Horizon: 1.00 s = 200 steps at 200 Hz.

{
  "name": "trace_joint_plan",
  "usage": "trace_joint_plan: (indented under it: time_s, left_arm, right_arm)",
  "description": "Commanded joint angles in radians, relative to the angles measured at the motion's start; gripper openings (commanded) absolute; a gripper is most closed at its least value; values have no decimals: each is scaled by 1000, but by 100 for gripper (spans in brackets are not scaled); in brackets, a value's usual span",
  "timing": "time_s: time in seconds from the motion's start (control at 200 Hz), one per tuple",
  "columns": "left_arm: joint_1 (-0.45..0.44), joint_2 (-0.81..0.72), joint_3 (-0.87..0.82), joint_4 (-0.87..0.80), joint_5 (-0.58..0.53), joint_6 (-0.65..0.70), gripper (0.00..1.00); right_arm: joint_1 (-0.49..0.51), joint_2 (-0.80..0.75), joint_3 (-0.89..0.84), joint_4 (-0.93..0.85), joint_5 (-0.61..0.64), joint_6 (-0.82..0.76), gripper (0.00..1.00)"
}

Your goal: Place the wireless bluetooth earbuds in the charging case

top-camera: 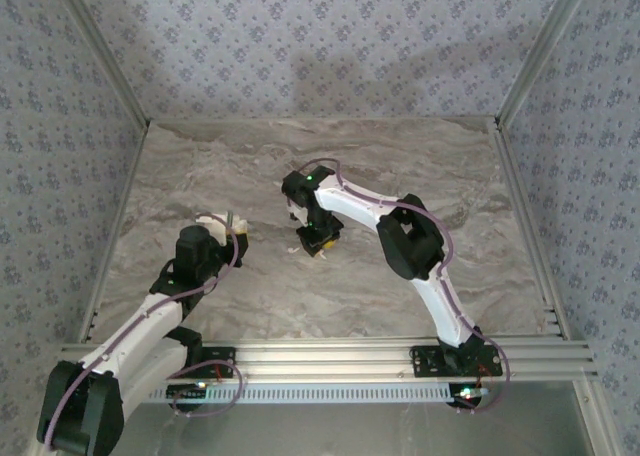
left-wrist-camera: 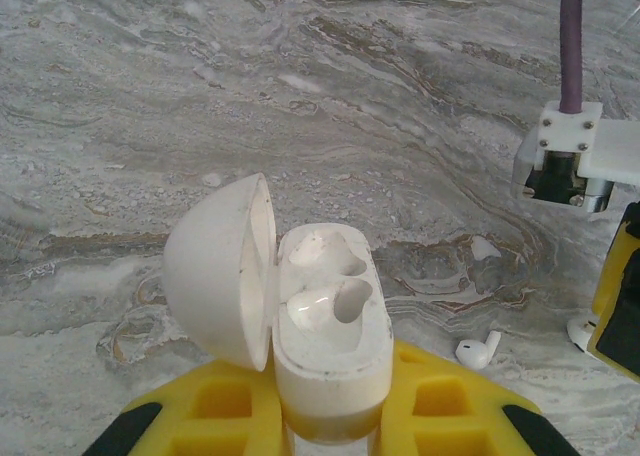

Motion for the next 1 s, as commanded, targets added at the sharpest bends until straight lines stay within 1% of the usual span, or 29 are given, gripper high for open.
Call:
trace_joint_plan:
  time_s: [0.0, 0.22, 0.4, 0.57, 0.745, 0.994]
  left_arm:
    - [3, -2, 15, 14, -5, 7, 15]
    - [3, -1, 15, 14, -3, 6, 15]
    - [3, -4, 11, 24, 9, 8, 15]
    - [3, -5, 11, 23, 10, 10, 15]
    - [3, -16, 3, 33, 24, 13, 15]
    - [4, -28, -3, 32, 26, 19, 15]
  right_arm:
    - [4, 32, 24, -14, -20, -9, 35]
    - [-2, 42, 17, -9, -21, -8, 33]
    - [-7, 44, 4, 20, -21, -5, 29]
    - [-14, 46, -4, 36, -22, 0, 29]
    - [-18, 38, -18, 47, -19, 2, 24]
    - [-18, -11, -71, 78, -16, 15, 20]
